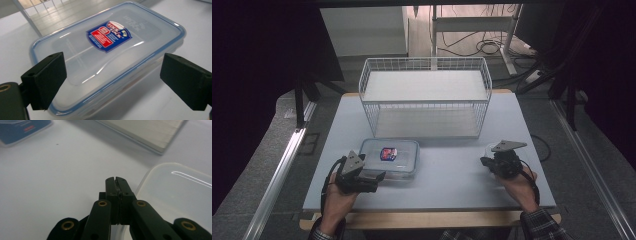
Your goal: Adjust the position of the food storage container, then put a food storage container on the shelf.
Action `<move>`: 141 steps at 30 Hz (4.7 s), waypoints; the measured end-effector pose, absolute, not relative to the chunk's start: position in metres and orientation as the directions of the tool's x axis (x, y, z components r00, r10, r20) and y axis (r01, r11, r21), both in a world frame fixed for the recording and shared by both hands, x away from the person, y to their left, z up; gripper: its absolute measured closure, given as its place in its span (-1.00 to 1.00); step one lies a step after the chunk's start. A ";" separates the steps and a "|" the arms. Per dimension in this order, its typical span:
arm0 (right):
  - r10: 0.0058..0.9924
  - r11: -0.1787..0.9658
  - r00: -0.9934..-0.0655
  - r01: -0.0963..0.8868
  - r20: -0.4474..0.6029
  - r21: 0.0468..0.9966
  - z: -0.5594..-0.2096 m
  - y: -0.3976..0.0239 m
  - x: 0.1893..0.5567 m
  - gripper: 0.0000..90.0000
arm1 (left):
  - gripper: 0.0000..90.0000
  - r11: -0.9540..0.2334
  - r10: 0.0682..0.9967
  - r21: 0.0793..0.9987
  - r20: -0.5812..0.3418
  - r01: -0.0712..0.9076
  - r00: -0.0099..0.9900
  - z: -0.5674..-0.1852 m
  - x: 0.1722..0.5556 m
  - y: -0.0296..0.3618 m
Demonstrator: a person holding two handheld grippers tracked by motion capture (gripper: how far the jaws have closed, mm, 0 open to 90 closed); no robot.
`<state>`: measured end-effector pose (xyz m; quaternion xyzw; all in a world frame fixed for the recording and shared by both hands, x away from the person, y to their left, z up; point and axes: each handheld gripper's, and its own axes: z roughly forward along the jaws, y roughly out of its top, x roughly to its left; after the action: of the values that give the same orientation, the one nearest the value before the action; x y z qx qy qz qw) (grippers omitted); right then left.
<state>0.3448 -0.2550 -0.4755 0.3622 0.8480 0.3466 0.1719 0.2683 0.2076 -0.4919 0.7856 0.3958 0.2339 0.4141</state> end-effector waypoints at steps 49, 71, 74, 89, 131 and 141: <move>0.714 0.460 -0.700 0.442 -0.025 0.770 -0.472 -0.263 0.345 0.98 | 0.85 -0.261 0.911 0.736 -0.026 0.625 0.411 -0.516 0.303 0.272; 0.686 0.459 -0.728 0.436 0.003 0.774 -0.474 -0.244 0.341 0.99 | 0.99 -0.337 0.857 0.736 -0.018 0.587 0.515 -0.513 0.309 0.226; 0.681 0.466 -0.733 0.435 0.002 0.770 -0.475 -0.239 0.341 0.98 | 0.99 -0.349 0.846 0.735 -0.019 0.581 0.533 -0.513 0.312 0.216; 0.672 0.471 -0.741 0.440 0.012 0.765 -0.481 -0.220 0.344 0.93 | 0.98 -0.408 0.791 0.727 -0.021 0.553 0.611 -0.513 0.321 0.172; 0.640 0.407 -0.764 0.424 0.078 0.809 -0.480 -0.228 0.340 -0.85 | -0.91 -0.337 0.743 0.803 -0.093 0.490 0.663 -0.507 0.305 0.190; 0.658 0.424 -0.744 0.496 0.118 0.758 -0.475 -0.217 0.356 -1.00 | -0.95 -0.339 0.727 0.747 -0.177 0.572 0.664 -0.496 0.326 0.182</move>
<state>0.3555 -0.2167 -0.4746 0.3442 0.8380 0.4117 0.0988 0.3263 0.1816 -0.4964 0.8130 0.3993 0.0939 0.4133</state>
